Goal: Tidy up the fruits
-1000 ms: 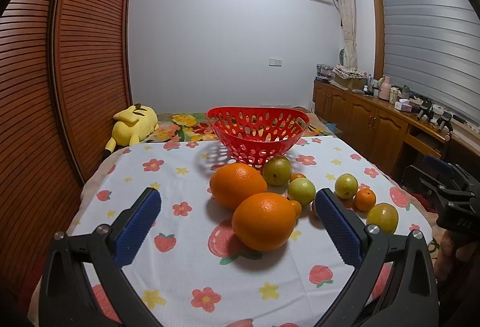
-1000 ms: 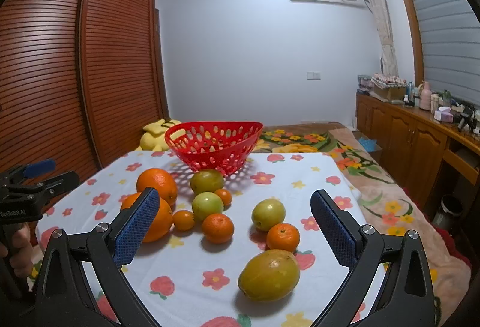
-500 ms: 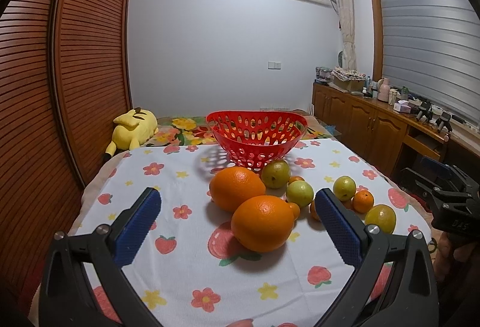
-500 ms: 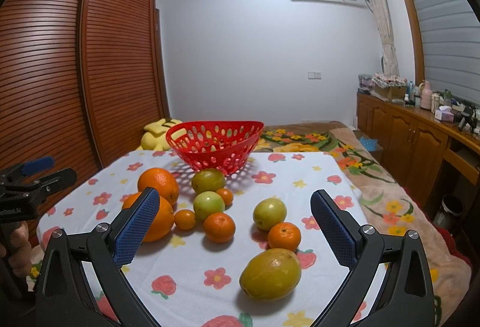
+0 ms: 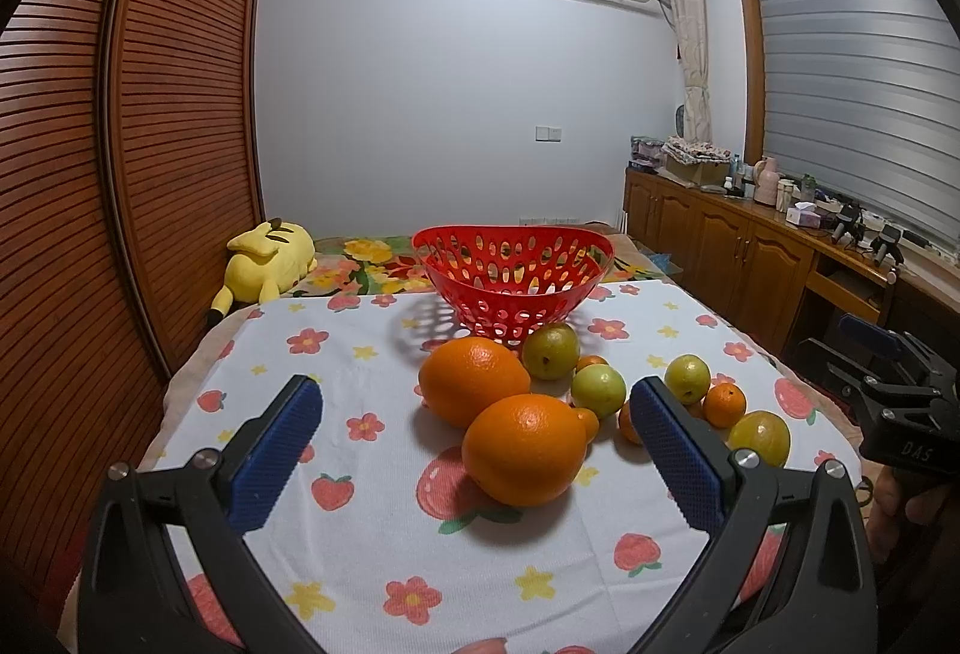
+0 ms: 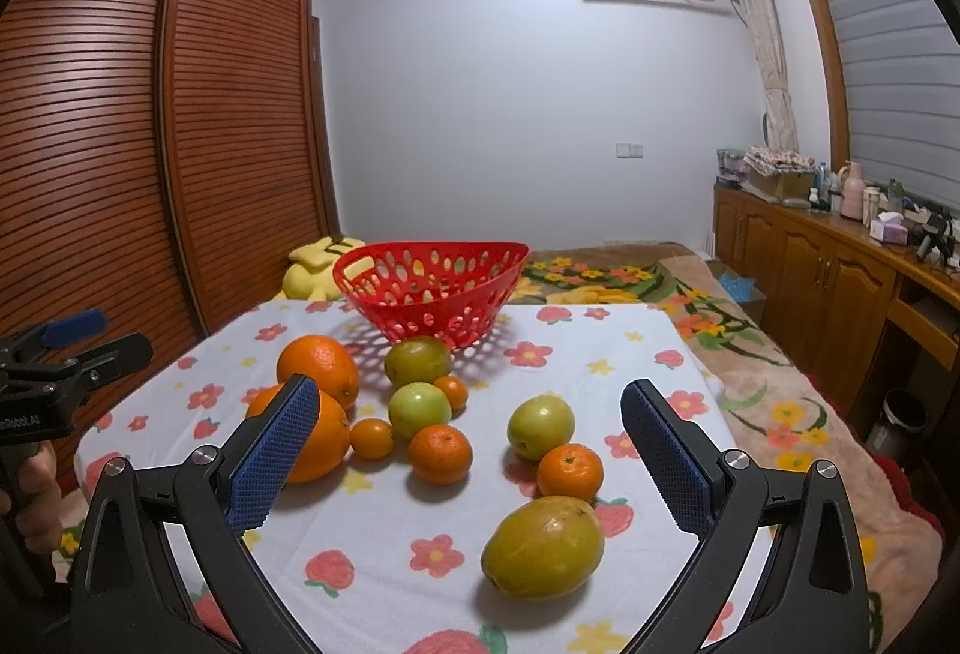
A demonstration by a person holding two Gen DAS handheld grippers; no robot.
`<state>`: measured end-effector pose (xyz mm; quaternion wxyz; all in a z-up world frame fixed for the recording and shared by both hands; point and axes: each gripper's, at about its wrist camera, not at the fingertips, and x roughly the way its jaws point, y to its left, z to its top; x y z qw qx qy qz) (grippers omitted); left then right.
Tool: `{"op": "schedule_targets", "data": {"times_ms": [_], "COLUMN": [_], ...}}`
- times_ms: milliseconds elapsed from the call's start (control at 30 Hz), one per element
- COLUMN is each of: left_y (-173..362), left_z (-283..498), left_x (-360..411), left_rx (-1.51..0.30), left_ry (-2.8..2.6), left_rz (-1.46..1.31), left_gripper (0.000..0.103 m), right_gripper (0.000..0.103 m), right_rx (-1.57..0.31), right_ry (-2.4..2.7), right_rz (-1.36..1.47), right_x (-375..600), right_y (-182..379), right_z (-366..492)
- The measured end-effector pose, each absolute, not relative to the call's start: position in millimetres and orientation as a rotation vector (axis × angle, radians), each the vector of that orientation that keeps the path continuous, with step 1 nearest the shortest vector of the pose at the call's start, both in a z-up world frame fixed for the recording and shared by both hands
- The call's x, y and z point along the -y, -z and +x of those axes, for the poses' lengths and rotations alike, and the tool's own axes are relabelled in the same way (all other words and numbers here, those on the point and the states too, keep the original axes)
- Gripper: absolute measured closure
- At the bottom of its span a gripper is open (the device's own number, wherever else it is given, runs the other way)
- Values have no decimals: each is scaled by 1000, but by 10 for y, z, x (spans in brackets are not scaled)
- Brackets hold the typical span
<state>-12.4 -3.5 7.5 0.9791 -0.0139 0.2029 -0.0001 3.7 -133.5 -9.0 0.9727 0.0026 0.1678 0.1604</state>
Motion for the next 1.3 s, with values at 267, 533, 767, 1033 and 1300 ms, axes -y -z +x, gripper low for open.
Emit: {"op": "schedule_targets", "data": {"times_ms": [267,533,767,1033,1300], "left_y": [-85,-83,-91,-75,80], "left_z": [-124,-126,-134,-136,-46], "left_x": [33,34,37,44,25], "left_rx": [-407,-406,-407,-415,-457], "left_ry": [1,2,2,4,4], "left_rz": [-29,-29,-28,-28,-36], "left_gripper": [0,0,0,0,0], "right_gripper": [0,0,0,0,0], "right_rx": [-339,-339,-339,-345,-378], "right_ry": [-325,-324,-325,-325,-320], "right_rz": [4,5,4,1,-3], "right_x": [1332,1336,1331,1318,1351], "right_y": [90,86,90,92,183], "right_z": [40,42,38,30,56]}}
